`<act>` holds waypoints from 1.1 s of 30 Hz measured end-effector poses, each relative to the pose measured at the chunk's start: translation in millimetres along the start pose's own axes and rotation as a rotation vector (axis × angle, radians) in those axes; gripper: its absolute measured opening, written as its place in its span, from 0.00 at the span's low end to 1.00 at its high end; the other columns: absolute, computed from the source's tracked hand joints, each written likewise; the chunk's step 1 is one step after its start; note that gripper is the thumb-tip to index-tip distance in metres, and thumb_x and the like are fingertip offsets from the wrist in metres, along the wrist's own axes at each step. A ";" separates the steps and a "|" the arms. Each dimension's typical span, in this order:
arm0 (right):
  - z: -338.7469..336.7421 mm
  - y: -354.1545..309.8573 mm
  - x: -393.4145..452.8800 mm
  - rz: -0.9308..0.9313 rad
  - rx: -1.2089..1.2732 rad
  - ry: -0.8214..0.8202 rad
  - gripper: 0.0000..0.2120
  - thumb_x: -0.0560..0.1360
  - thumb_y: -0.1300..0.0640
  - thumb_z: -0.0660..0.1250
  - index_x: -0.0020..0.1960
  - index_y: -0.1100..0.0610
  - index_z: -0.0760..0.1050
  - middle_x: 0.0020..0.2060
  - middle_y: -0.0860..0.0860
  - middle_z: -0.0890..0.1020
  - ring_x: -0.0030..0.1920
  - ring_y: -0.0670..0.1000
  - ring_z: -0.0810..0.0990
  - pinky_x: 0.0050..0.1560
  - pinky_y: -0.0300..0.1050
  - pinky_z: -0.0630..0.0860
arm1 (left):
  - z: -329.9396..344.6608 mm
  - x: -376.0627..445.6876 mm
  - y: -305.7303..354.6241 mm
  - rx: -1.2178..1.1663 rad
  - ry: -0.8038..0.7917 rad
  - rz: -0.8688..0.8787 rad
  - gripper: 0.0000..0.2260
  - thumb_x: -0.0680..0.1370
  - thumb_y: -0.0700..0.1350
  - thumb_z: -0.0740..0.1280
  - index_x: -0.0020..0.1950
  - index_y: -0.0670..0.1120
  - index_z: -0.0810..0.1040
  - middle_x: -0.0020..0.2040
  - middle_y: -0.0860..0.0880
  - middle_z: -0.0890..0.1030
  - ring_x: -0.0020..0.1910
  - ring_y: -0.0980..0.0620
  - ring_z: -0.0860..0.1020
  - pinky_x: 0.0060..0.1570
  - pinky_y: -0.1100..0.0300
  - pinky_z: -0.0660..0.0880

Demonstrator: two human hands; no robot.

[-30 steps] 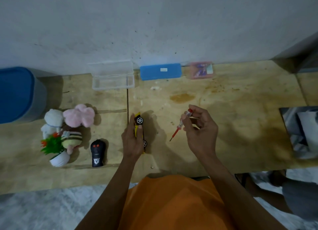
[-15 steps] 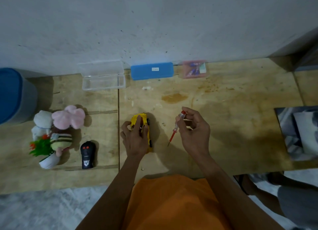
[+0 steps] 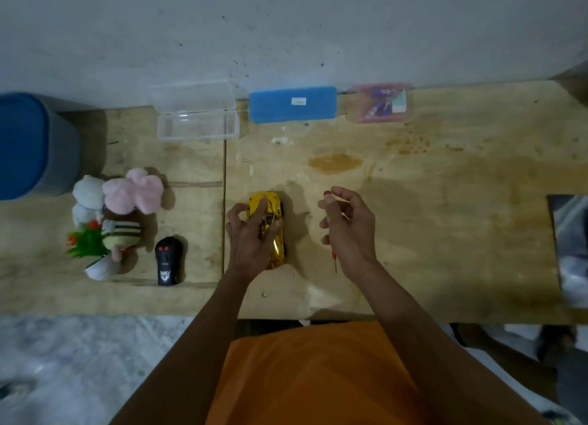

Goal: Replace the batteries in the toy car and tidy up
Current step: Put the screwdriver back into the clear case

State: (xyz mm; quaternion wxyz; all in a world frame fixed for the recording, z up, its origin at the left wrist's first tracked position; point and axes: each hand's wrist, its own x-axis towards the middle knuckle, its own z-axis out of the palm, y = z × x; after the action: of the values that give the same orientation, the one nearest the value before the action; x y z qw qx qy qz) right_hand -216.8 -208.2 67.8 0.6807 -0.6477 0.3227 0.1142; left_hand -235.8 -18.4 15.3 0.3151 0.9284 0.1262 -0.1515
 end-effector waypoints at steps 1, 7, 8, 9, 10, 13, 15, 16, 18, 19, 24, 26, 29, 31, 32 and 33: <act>3.3 0.0 1.0 0.028 0.015 0.001 0.08 0.80 0.53 0.67 0.59 0.51 0.78 0.46 0.50 0.85 0.34 0.47 0.78 0.28 0.43 0.74 | -1.3 -0.5 -1.6 -0.025 -0.005 -0.016 0.35 0.73 0.68 0.59 0.77 0.53 0.68 0.70 0.42 0.61 0.71 0.39 0.63 0.71 0.41 0.66; 25.9 -6.4 8.7 -0.025 -0.107 -0.028 0.10 0.76 0.56 0.72 0.53 0.41 0.82 0.42 0.47 0.81 0.35 0.50 0.79 0.35 0.47 0.78 | -2.4 -1.0 0.8 -0.014 -0.023 0.042 0.33 0.76 0.65 0.65 0.77 0.51 0.68 0.70 0.42 0.63 0.71 0.41 0.63 0.69 0.47 0.68; 33.2 -7.6 10.0 -0.045 -0.139 -0.030 0.12 0.75 0.57 0.73 0.52 0.40 0.82 0.40 0.46 0.81 0.35 0.50 0.80 0.38 0.49 0.80 | -3.3 -1.5 0.0 -0.007 -0.034 0.054 0.34 0.76 0.67 0.63 0.77 0.52 0.68 0.71 0.42 0.63 0.71 0.42 0.63 0.69 0.48 0.67; 42.1 -8.6 11.9 -0.061 -0.149 -0.029 0.12 0.75 0.58 0.73 0.53 0.42 0.82 0.38 0.45 0.81 0.35 0.51 0.81 0.41 0.53 0.83 | -5.6 -0.8 -1.3 -0.006 -0.047 0.067 0.35 0.75 0.69 0.60 0.78 0.53 0.67 0.70 0.43 0.63 0.71 0.43 0.63 0.70 0.48 0.67; 52.4 -9.6 14.1 -0.071 -0.142 -0.025 0.11 0.74 0.58 0.74 0.53 0.45 0.83 0.37 0.45 0.81 0.36 0.50 0.82 0.44 0.56 0.84 | -10.1 1.1 -3.2 -0.018 -0.071 0.069 0.35 0.75 0.70 0.58 0.78 0.54 0.66 0.70 0.44 0.63 0.70 0.45 0.63 0.70 0.48 0.67; 86.6 -12.8 18.0 -0.123 -0.163 0.030 0.09 0.72 0.54 0.76 0.51 0.52 0.83 0.40 0.48 0.85 0.39 0.52 0.85 0.46 0.59 0.83 | -34.0 12.4 -16.9 -0.106 -0.139 0.088 0.32 0.77 0.68 0.60 0.78 0.55 0.65 0.68 0.46 0.67 0.67 0.46 0.65 0.67 0.49 0.69; 110.2 -16.0 16.8 -0.191 -0.260 0.078 0.08 0.73 0.51 0.75 0.51 0.49 0.83 0.40 0.47 0.85 0.41 0.52 0.85 0.48 0.56 0.83 | -58.2 23.7 -29.4 -0.123 -0.133 0.164 0.29 0.77 0.62 0.62 0.76 0.52 0.67 0.66 0.44 0.71 0.64 0.45 0.69 0.64 0.48 0.72; 123.2 -18.6 17.7 -0.238 -0.311 0.091 0.07 0.74 0.51 0.74 0.51 0.49 0.84 0.40 0.46 0.85 0.41 0.50 0.85 0.48 0.54 0.83 | -71.5 33.8 -36.2 -0.129 -0.097 0.202 0.28 0.77 0.59 0.64 0.75 0.49 0.69 0.65 0.42 0.74 0.63 0.46 0.71 0.62 0.48 0.73; 153.8 -28.8 24.4 -0.378 -0.403 0.092 0.06 0.75 0.54 0.74 0.52 0.51 0.84 0.42 0.46 0.85 0.43 0.47 0.84 0.49 0.47 0.82 | -98.4 64.9 -48.4 -0.143 0.008 0.214 0.26 0.77 0.54 0.68 0.73 0.45 0.72 0.62 0.41 0.78 0.60 0.44 0.74 0.58 0.49 0.75; 177.8 -31.8 30.0 -0.455 -0.442 0.075 0.06 0.75 0.56 0.74 0.51 0.54 0.84 0.43 0.48 0.86 0.43 0.47 0.84 0.49 0.43 0.81 | -114.3 82.9 -61.4 -0.153 0.056 0.186 0.26 0.77 0.53 0.68 0.72 0.44 0.72 0.61 0.40 0.78 0.59 0.43 0.76 0.57 0.48 0.76; 256.5 -40.9 61.1 -0.724 -0.702 -0.053 0.05 0.75 0.60 0.73 0.49 0.60 0.83 0.42 0.55 0.84 0.43 0.55 0.82 0.47 0.51 0.79 | -169.4 139.8 -93.6 -0.126 0.209 0.063 0.27 0.76 0.50 0.71 0.73 0.42 0.71 0.61 0.38 0.77 0.60 0.38 0.75 0.59 0.46 0.74; 285.5 -48.9 76.0 -0.812 -0.840 -0.076 0.07 0.75 0.59 0.72 0.51 0.59 0.84 0.45 0.56 0.85 0.48 0.58 0.81 0.49 0.54 0.78 | -185.5 163.9 -99.0 -0.111 0.201 0.021 0.29 0.76 0.49 0.72 0.75 0.42 0.68 0.65 0.38 0.74 0.64 0.37 0.71 0.61 0.47 0.72; 309.8 -57.6 97.7 -0.909 -1.138 -0.047 0.09 0.75 0.56 0.71 0.53 0.56 0.85 0.48 0.53 0.86 0.53 0.59 0.78 0.52 0.55 0.74 | -192.7 192.9 -99.7 -0.067 0.137 -0.017 0.34 0.76 0.52 0.72 0.77 0.44 0.63 0.70 0.39 0.70 0.68 0.38 0.68 0.62 0.45 0.72; 313.3 -55.5 110.2 -0.938 -1.258 -0.029 0.09 0.75 0.55 0.70 0.52 0.55 0.85 0.48 0.52 0.87 0.54 0.59 0.77 0.51 0.55 0.71 | -191.3 203.8 -99.2 -0.051 0.081 -0.040 0.36 0.74 0.55 0.73 0.78 0.45 0.63 0.70 0.40 0.70 0.69 0.38 0.69 0.61 0.44 0.73; 314.3 -53.7 115.5 -0.934 -1.294 -0.028 0.09 0.75 0.54 0.69 0.52 0.55 0.85 0.48 0.52 0.86 0.54 0.60 0.76 0.51 0.55 0.70 | -190.2 208.8 -100.1 -0.045 0.062 -0.042 0.37 0.73 0.57 0.73 0.76 0.46 0.64 0.68 0.40 0.71 0.67 0.38 0.70 0.59 0.43 0.75; 316.0 -51.7 120.0 -0.923 -1.323 -0.031 0.09 0.76 0.54 0.68 0.52 0.55 0.85 0.47 0.52 0.86 0.54 0.60 0.76 0.51 0.55 0.69 | -189.8 213.6 -101.3 -0.038 0.051 -0.039 0.36 0.71 0.59 0.73 0.75 0.45 0.66 0.66 0.40 0.72 0.66 0.38 0.71 0.57 0.43 0.76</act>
State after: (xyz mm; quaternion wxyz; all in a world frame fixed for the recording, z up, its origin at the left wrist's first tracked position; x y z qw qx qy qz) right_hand -3.2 55.3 24.1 0.1389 -0.9828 -0.1213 -0.0019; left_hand -33.9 207.5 26.2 0.3265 0.9231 0.1552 -0.1312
